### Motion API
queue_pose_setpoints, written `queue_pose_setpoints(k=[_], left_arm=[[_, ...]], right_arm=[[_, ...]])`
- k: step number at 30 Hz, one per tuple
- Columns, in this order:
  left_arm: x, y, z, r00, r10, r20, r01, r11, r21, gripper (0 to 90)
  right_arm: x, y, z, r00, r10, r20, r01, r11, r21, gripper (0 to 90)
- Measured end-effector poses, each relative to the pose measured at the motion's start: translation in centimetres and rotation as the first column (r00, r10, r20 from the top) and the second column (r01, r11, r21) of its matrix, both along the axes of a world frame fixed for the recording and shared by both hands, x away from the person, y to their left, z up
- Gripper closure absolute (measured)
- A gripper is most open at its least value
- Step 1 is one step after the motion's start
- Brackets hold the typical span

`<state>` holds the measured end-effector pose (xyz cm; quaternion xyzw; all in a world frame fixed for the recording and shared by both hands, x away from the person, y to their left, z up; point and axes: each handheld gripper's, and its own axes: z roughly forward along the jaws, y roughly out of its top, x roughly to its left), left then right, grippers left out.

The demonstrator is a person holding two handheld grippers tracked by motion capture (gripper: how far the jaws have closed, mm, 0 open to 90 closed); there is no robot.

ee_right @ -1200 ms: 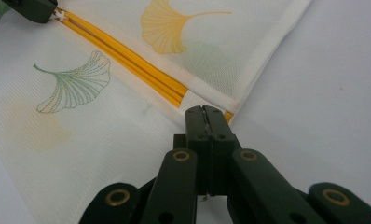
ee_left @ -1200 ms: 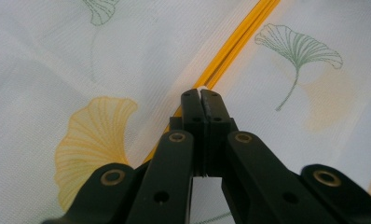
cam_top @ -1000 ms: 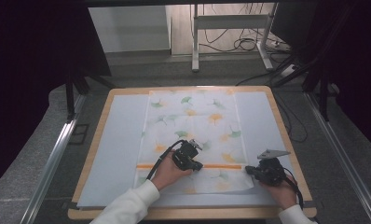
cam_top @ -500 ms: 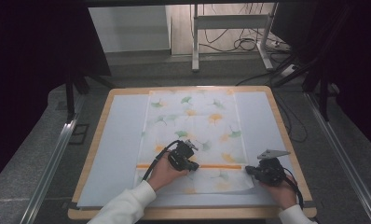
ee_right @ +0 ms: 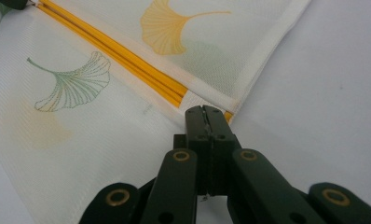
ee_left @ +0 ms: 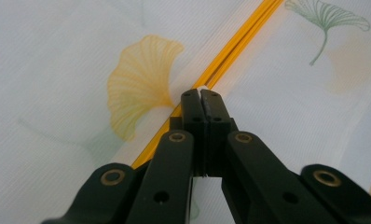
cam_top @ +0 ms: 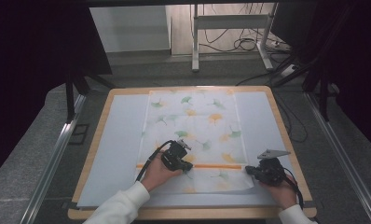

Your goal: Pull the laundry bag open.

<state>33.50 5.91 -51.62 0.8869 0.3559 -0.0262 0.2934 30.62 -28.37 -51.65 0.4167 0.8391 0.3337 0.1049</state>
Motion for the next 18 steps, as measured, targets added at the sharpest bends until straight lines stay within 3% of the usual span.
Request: queue_pose_setpoints(k=[18], left_arm=[[-0.3, 1.7, 0.0, 0.9997, 0.022, 0.000, -0.022, 0.9997, 0.005, 90.0]], right_arm=[[0.0, 0.0, 0.0, 1.0000, 0.003, 0.002, -0.003, 1.000, -0.004, 89.8]])
